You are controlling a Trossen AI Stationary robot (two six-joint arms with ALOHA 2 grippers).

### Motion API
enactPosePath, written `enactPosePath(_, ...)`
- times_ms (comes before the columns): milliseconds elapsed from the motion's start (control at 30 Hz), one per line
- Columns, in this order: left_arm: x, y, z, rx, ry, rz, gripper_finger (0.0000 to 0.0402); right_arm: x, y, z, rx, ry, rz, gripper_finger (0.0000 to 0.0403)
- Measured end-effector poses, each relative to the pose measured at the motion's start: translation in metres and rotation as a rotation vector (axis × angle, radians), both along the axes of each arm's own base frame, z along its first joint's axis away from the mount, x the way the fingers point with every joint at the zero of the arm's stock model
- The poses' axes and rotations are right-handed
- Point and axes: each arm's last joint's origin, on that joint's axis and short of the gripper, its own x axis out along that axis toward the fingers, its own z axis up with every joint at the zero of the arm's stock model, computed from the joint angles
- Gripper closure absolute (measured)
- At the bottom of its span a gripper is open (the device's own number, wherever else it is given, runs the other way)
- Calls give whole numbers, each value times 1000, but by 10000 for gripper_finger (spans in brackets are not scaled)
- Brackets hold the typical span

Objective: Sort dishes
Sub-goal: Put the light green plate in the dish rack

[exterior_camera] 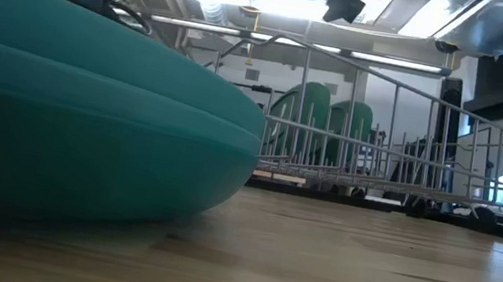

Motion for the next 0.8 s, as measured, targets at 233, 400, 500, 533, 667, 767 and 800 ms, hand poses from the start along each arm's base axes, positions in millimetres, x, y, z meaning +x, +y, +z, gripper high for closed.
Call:
enactPosePath(233, 0, 0, 1, -10, 12, -11, 395, 0, 0, 0, -1, 2, -1, 242)
enactPosePath(400, 0, 0, 15, 1, 37, -29, 398, 0, 0, 0, -1, 2, -2, 242)
enactPosePath(500, -1, 0, 26, 23, 71, -32, 399, 0, 0, 0, -1, 2, -2, 242)
enactPosePath(533, -2, 0, 30, 29, 82, -32, 399, 0, 0, 0, -1, 2, -2, 242)
enactPosePath(667, -4, 2, 45, 65, 133, -33, 400, 0, 0, 0, 0, 2, -4, 242)
enactPosePath(767, -6, 3, 58, 93, 162, -31, 400, 0, 0, 0, 17, 6, -24, 242)
enactPosePath(800, -6, 4, 62, 103, 169, -31, 400, 0, 0, 0, 24, 9, -34, 242)
